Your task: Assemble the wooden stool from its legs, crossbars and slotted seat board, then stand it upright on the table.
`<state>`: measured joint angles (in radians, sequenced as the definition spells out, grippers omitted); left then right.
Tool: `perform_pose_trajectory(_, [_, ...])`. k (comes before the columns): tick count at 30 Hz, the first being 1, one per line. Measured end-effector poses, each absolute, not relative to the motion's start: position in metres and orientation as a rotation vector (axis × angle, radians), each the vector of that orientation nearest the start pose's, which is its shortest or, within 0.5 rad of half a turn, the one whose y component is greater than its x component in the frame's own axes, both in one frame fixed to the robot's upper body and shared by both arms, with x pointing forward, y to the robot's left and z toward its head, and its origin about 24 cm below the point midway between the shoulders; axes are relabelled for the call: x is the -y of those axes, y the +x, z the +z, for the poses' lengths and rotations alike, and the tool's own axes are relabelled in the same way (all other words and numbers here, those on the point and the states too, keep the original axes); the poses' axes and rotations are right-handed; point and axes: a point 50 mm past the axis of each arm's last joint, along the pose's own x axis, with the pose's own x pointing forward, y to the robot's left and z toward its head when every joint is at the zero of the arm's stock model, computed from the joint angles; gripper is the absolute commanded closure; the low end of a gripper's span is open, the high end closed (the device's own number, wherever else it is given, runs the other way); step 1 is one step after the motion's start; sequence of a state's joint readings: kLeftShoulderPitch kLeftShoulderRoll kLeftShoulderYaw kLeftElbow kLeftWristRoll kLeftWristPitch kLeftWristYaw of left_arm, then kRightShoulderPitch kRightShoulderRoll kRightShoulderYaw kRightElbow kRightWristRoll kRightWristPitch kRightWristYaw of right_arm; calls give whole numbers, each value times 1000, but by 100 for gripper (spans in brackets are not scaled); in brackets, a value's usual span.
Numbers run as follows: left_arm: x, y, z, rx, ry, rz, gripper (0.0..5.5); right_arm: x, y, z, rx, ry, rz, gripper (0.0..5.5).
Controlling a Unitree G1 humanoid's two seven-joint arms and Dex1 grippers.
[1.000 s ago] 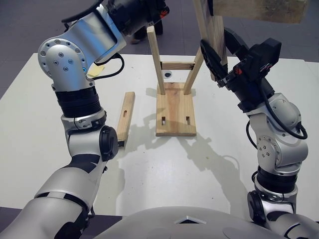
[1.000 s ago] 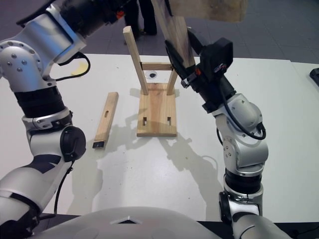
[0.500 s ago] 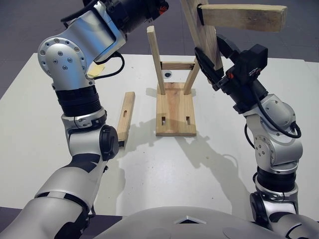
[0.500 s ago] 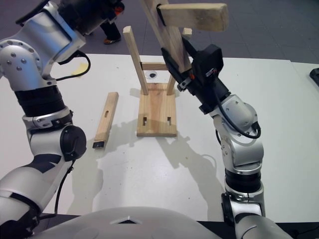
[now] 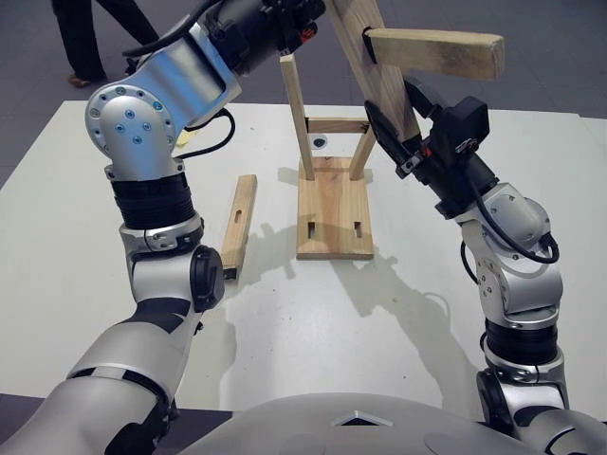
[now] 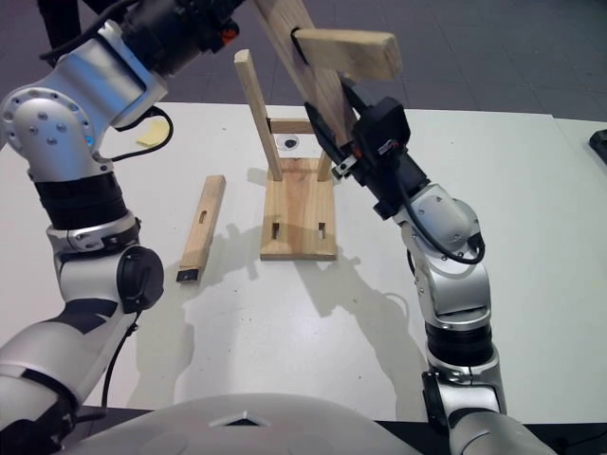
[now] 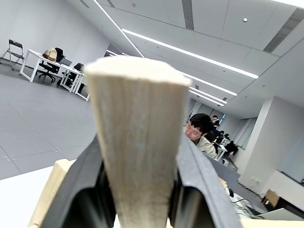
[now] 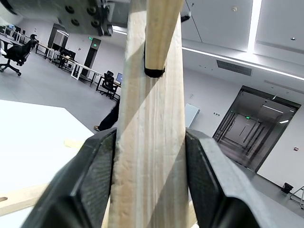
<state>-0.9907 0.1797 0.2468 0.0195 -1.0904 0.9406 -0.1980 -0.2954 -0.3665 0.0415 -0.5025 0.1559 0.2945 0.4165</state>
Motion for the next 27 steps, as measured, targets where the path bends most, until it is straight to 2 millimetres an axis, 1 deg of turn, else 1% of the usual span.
perform_pose_trajectory(2, [-90,321,287,102,-599,-1021,448,136,260,195,406,-335,582,267])
perform_pose_trajectory(3, [-90,320,285,109,-586,-1016,448,136,261,194,395,-338,580,259])
perform_pose_trajectory(6, [-91,322,275,125,-543,-969,448,138,261,188,360,-354,583,202])
perform_pose_trajectory(8, [-91,324,262,120,-470,-912,448,141,260,177,291,-341,598,175])
perform_pose_trajectory(10, [-88,325,255,119,-426,-889,448,146,256,167,217,-258,624,150])
perform_pose_trajectory(12, [-92,322,244,113,-405,-853,448,159,244,146,68,-119,656,117])
perform_pose_trajectory(13, [-95,321,242,118,-425,-836,448,164,238,134,-2,-85,664,97])
perform_pose_trajectory(14, [-100,319,244,133,-451,-810,448,168,233,124,-63,-69,665,82])
perform_pose_trajectory(15, [-104,317,247,145,-469,-794,448,170,231,120,-96,-65,669,59])
perform_pose_trajectory(18, [-126,306,258,189,-538,-687,448,170,220,102,-218,-31,727,11])
perform_pose_trajectory(20, [-138,300,260,191,-567,-600,448,171,216,92,-284,10,732,10])
perform_pose_trajectory(22, [-140,295,254,160,-556,-536,448,175,213,81,-344,26,721,10])
perform_pose_trajectory(23, [-139,293,245,122,-545,-508,448,178,210,73,-389,28,706,10])
perform_pose_trajectory(27, [-128,286,225,39,-482,-473,448,180,206,50,-493,66,680,10])
